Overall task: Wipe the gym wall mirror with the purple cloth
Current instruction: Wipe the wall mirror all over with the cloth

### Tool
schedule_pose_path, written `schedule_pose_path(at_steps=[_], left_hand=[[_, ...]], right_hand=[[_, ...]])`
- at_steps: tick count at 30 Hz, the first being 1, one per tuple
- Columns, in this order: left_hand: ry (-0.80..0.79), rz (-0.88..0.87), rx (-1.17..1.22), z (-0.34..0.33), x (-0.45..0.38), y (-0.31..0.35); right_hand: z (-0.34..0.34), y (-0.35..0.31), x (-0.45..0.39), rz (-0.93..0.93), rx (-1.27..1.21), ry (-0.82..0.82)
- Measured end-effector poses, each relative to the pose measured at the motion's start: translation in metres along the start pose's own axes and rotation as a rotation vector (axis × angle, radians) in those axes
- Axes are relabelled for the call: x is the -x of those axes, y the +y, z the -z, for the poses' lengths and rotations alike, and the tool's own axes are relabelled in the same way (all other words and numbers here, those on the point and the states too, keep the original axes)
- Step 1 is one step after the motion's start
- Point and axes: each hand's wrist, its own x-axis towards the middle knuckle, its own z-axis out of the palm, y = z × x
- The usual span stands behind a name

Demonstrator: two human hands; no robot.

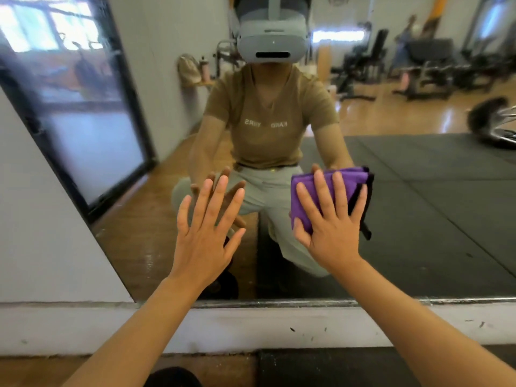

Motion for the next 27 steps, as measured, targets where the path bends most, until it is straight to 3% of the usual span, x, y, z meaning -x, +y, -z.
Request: schedule_pose_path(at_steps=[7, 12, 14, 18, 21, 27], left_hand=[[-0.014, 0.093, 0.008, -0.003, 0.020, -0.021], [0.014, 0.095, 0.069, -0.006, 0.024, -0.028], [0.042, 0.128, 0.101, -0.007, 0.026, -0.032], [0.076, 0.249, 0.141, -0.013, 0.037, -0.044], [0.095, 0.243, 0.163, -0.018, 0.045, -0.053], [0.093, 0.210, 0.277, -0.021, 0.046, -0.059]], right_hand=[[-0.027, -0.025, 0.094, 0.283, 0.026, -0.171], [-0.027, -0.025, 0.094, 0.323, 0.035, -0.176], [-0.022, -0.029, 0.073, 0.243, -0.004, -0.123], [-0.014, -0.049, 0.003, -0.097, -0.030, 0.039], [-0.014, -0.076, -0.022, -0.330, -0.035, 0.088], [-0.041, -0.114, 0.035, -0.363, -0.003, 0.044]])
